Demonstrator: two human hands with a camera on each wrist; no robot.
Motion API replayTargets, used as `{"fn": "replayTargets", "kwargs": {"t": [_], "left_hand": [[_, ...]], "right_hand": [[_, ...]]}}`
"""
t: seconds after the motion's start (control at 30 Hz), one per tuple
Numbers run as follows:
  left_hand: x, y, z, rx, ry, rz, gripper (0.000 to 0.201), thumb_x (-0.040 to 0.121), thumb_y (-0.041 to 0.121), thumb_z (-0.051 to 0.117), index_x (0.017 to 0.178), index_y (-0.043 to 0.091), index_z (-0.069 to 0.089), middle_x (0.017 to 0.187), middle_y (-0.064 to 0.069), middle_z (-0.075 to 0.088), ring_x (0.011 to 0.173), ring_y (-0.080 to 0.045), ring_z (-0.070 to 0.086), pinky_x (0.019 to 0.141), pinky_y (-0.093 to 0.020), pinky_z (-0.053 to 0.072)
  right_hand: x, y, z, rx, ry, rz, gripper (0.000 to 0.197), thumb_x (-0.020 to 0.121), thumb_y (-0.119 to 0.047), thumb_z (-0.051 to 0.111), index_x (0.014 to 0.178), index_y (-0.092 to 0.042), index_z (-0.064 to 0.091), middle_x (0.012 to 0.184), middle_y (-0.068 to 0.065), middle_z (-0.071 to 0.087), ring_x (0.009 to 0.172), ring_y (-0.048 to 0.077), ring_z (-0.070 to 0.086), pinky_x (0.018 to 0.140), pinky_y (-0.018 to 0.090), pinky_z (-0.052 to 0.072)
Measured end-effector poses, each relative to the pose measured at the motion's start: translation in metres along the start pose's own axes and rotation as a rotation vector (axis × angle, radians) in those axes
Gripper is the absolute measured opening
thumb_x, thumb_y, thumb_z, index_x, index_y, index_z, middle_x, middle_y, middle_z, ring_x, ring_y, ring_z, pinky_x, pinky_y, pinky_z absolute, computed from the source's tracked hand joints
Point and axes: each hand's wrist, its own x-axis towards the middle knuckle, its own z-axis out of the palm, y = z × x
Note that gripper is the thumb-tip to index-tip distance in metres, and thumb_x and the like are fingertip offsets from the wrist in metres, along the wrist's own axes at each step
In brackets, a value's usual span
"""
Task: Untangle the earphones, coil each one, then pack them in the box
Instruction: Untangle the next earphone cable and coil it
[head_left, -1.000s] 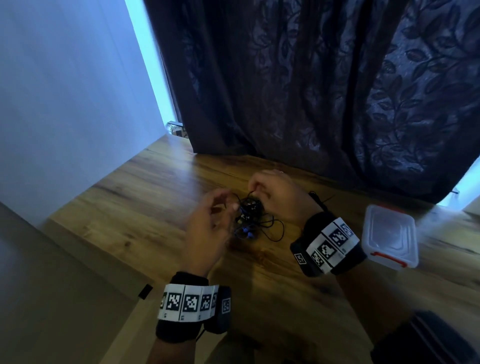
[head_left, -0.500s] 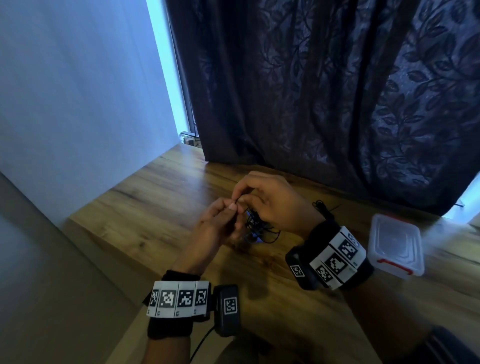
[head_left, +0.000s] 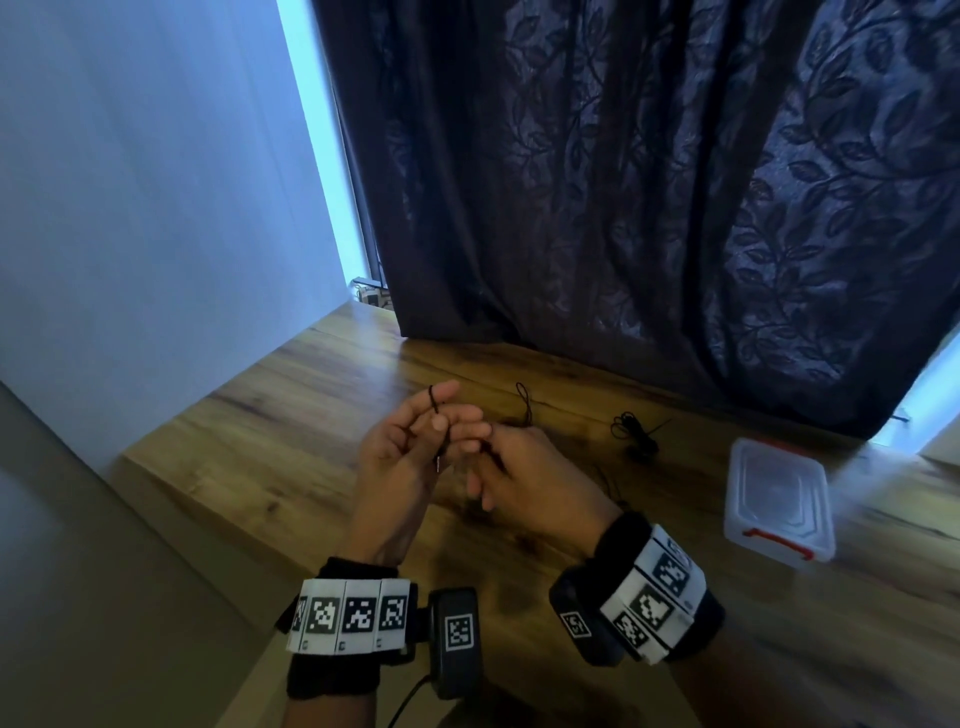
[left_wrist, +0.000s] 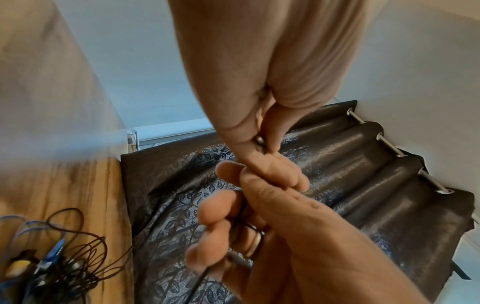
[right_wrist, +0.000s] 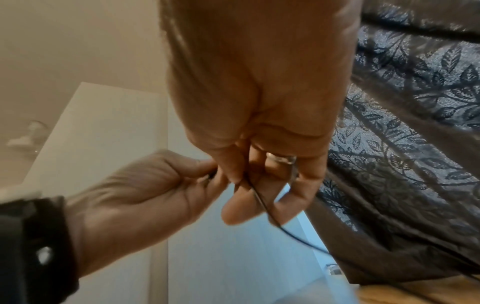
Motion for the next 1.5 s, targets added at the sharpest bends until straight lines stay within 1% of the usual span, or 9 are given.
{"fn": "replayTargets", "kwargs": {"t": [0.17, 0.33, 0.5, 0.77, 0.97, 1.13, 1.27, 1.33, 1.5], "left_hand": [[0.002, -0.002, 0.0, 0.136, 0.044, 0.087, 0.041, 0.1, -0.008, 0.039, 0.14, 0.001, 0.045, 0.12, -0.014, 0.069, 0.113, -0.026, 0.067, 0.094, -0.03, 0.054], [0.0, -0.012, -0.004, 0.648, -0.072, 0.055, 0.052, 0.097, -0.013, 0.041, 0.142, 0.012, 0.046, 0.117, 0.008, 0.066, 0.101, 0.008, 0.062, 0.083, -0.005, 0.046], [0.0, -0.005, 0.005, 0.496, -0.153, -0.014, 0.029, 0.102, -0.002, 0.037, 0.101, 0.001, 0.065, 0.071, -0.002, 0.063, 0.064, -0.015, 0.053, 0.063, -0.016, 0.044], [-0.003, 0.003, 0.001, 0.251, -0.175, -0.111, 0.031, 0.099, 0.017, 0.048, 0.124, 0.007, 0.063, 0.073, -0.007, 0.062, 0.055, -0.013, 0.046, 0.058, -0.021, 0.043], [-0.005, 0.009, 0.003, 0.194, -0.069, -0.078, 0.036, 0.089, 0.013, 0.058, 0.124, 0.009, 0.065, 0.104, -0.018, 0.074, 0.074, -0.019, 0.07, 0.075, -0.032, 0.058], [0.0, -0.002, -0.005, 0.381, -0.026, -0.018, 0.041, 0.097, -0.004, 0.048, 0.137, 0.006, 0.053, 0.113, -0.009, 0.074, 0.102, -0.026, 0.072, 0.089, -0.035, 0.058], [0.0, -0.012, -0.006, 0.773, -0.086, 0.074, 0.049, 0.097, -0.008, 0.046, 0.144, 0.008, 0.043, 0.113, 0.014, 0.066, 0.098, 0.01, 0.064, 0.086, -0.005, 0.046], [0.0, -0.017, -0.005, 0.995, -0.113, 0.086, 0.057, 0.093, -0.01, 0.048, 0.145, 0.011, 0.04, 0.101, 0.017, 0.061, 0.088, 0.01, 0.059, 0.077, 0.002, 0.039], [0.002, -0.024, -0.003, 0.766, -0.059, -0.106, 0.037, 0.1, 0.0, 0.041, 0.132, 0.014, 0.054, 0.079, 0.001, 0.07, 0.07, -0.014, 0.065, 0.073, -0.032, 0.054]], "right_hand": [[-0.009, -0.008, -0.009, -0.135, -0.218, -0.051, 0.014, 0.103, -0.019, 0.053, 0.091, -0.021, 0.061, 0.078, 0.0, 0.072, 0.065, 0.006, 0.067, 0.063, 0.021, 0.054], [-0.003, -0.012, -0.031, -0.35, -0.102, -0.223, 0.011, 0.094, -0.014, 0.06, 0.094, -0.016, 0.07, 0.094, -0.005, 0.065, 0.084, 0.007, 0.061, 0.076, 0.034, 0.054], [0.014, -0.007, -0.055, -0.44, 0.101, -0.318, 0.014, 0.092, -0.016, 0.064, 0.1, -0.024, 0.073, 0.099, -0.011, 0.061, 0.088, 0.004, 0.056, 0.093, 0.035, 0.044], [0.031, 0.003, -0.05, 0.031, 0.357, -0.194, 0.012, 0.09, -0.004, 0.07, 0.098, -0.01, 0.077, 0.096, -0.001, 0.073, 0.089, 0.007, 0.069, 0.083, 0.023, 0.057], [0.021, 0.023, -0.001, 0.281, 0.067, -0.062, 0.028, 0.098, -0.002, 0.055, 0.09, -0.024, 0.07, 0.073, -0.019, 0.064, 0.076, -0.002, 0.062, 0.081, 0.029, 0.051], [-0.002, 0.037, 0.025, 0.011, -0.097, -0.052, 0.007, 0.097, -0.017, 0.063, 0.101, -0.017, 0.069, 0.095, -0.006, 0.072, 0.087, 0.005, 0.067, 0.079, 0.025, 0.054], [-0.008, 0.034, 0.015, -0.243, -0.014, -0.173, 0.015, 0.094, -0.015, 0.06, 0.103, -0.021, 0.07, 0.096, -0.003, 0.072, 0.088, 0.014, 0.066, 0.082, 0.04, 0.056], [-0.008, 0.028, 0.002, -0.393, 0.075, -0.228, 0.022, 0.094, -0.016, 0.057, 0.108, -0.022, 0.072, 0.097, -0.005, 0.07, 0.092, 0.013, 0.061, 0.089, 0.036, 0.049], [0.003, 0.028, -0.022, -0.589, 0.372, -0.352, 0.019, 0.09, -0.013, 0.067, 0.108, -0.017, 0.072, 0.101, -0.004, 0.07, 0.094, 0.02, 0.062, 0.086, 0.039, 0.047]]}}
